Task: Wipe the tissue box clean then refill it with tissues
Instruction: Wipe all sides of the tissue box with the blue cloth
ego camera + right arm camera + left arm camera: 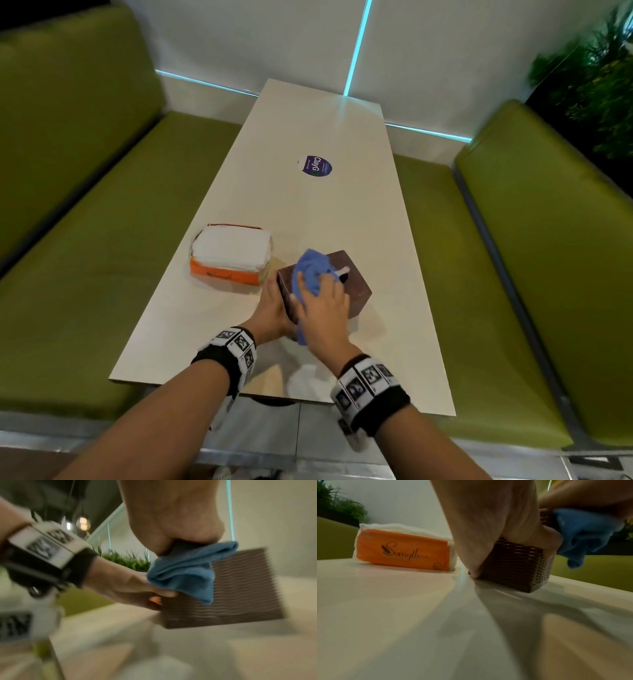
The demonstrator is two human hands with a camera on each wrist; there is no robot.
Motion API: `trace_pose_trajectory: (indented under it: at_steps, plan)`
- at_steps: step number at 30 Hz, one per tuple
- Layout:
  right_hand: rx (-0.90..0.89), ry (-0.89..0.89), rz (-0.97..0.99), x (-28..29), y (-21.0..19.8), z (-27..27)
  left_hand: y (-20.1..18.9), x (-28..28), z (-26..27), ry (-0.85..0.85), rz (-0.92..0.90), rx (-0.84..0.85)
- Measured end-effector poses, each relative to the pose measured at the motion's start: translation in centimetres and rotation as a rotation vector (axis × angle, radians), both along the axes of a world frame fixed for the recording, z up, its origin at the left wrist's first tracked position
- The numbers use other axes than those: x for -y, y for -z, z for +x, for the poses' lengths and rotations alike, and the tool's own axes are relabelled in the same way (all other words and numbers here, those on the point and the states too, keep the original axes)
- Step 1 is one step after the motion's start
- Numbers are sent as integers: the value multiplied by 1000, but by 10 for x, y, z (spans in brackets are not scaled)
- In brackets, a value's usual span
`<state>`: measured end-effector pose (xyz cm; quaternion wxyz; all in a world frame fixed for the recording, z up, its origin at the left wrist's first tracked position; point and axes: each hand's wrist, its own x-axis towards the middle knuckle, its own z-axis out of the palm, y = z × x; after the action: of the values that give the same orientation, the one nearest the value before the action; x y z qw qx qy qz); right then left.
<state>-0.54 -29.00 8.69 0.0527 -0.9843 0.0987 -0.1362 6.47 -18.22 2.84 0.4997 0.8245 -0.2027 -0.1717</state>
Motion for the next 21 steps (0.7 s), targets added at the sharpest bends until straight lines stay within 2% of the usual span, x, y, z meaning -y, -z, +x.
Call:
trace_pose_trajectory:
  at_steps: [3,5,7,9,11,12,14,17,19,21]
  plan:
    - [-141,-185,-38,-14,-11,36,-8,-3,-2,51,33,-17]
    - [-173,-94,-67,12,-20,57,-4,-4,-1,5,-6,15]
    - [-147,67,8,50,-21,59,0,-3,0,-32,-45,8]
    - [-68,180,106,74,-14,41,4,-3,2,-20,-46,31]
    - [84,198,185,66,-3,14,8,-1,2,-15,-40,31]
    - [155,179,244,52,2,4,9,0,1,-13,-23,47]
    - [163,67,298,16,11,-5,7,2,3,-7,-19,44]
    - [91,-144,154,-12,14,13,4,3,3,-50,-87,4]
    - [48,-208,90,2,8,33,8,2,7,-29,-61,12]
    - [14,-140,141,36,-3,51,3,-1,4,-20,-56,-12]
